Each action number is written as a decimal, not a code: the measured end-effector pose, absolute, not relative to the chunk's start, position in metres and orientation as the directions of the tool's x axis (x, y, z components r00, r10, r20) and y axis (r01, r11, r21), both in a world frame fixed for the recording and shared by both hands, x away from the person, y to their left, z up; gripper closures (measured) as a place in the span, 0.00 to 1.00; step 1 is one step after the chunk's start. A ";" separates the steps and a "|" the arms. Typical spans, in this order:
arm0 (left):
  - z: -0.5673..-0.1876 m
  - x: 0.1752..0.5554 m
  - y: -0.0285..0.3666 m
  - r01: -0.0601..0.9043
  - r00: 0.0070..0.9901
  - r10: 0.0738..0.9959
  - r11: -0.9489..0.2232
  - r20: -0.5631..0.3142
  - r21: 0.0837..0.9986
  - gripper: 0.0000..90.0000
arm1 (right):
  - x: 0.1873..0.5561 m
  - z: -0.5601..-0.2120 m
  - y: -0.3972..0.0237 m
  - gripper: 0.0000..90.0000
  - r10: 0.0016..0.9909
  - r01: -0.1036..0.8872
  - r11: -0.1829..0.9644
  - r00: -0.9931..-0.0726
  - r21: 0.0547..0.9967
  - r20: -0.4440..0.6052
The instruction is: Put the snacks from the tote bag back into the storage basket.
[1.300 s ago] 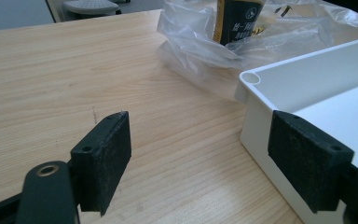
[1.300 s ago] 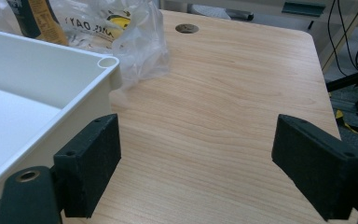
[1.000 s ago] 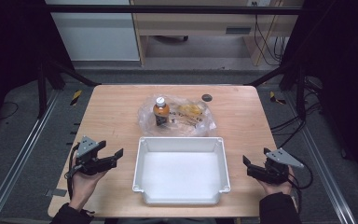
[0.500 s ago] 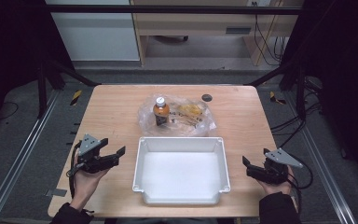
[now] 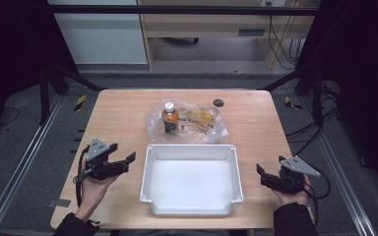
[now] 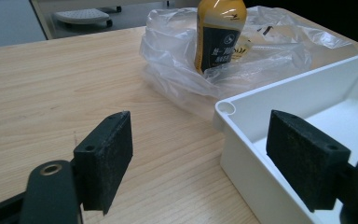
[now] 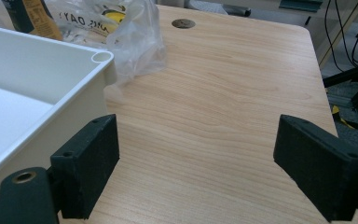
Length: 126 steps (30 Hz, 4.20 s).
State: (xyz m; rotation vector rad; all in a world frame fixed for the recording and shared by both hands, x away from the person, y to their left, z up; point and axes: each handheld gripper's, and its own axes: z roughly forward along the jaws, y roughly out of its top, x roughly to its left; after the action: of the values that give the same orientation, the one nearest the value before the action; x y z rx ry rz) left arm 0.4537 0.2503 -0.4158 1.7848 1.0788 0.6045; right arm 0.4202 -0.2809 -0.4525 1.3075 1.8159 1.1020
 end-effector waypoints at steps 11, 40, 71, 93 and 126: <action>-0.406 0.463 0.244 0.391 0.500 0.865 -0.176 -0.048 0.903 0.25 | 0.420 -0.451 -0.281 0.16 0.954 0.417 0.152 -0.300 0.896 -0.023; -0.400 0.480 0.225 0.382 0.511 0.859 -0.193 -0.033 0.904 0.25 | 0.421 -0.451 -0.280 0.15 0.953 0.423 0.160 -0.303 0.892 -0.027; -0.395 0.501 0.198 0.365 0.522 0.853 -0.201 -0.021 0.909 0.25 | 0.421 -0.451 -0.280 0.15 0.953 0.427 0.152 -0.304 0.892 -0.017; -0.393 0.518 0.186 0.363 0.512 0.859 -0.200 -0.016 0.910 0.26 | 0.422 -0.451 -0.280 0.14 0.953 0.428 0.150 -0.303 0.891 -0.015; -0.387 0.544 0.168 0.348 0.511 0.859 -0.179 -0.026 0.920 0.27 | 0.423 -0.451 -0.280 0.14 0.953 0.430 0.148 -0.304 0.891 -0.012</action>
State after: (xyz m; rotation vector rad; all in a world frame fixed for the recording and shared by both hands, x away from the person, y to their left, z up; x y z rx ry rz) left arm 0.5444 0.1680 -0.3866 1.7550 1.0188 0.6413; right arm 0.4231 -0.2798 -0.4512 1.3206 1.8213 1.1044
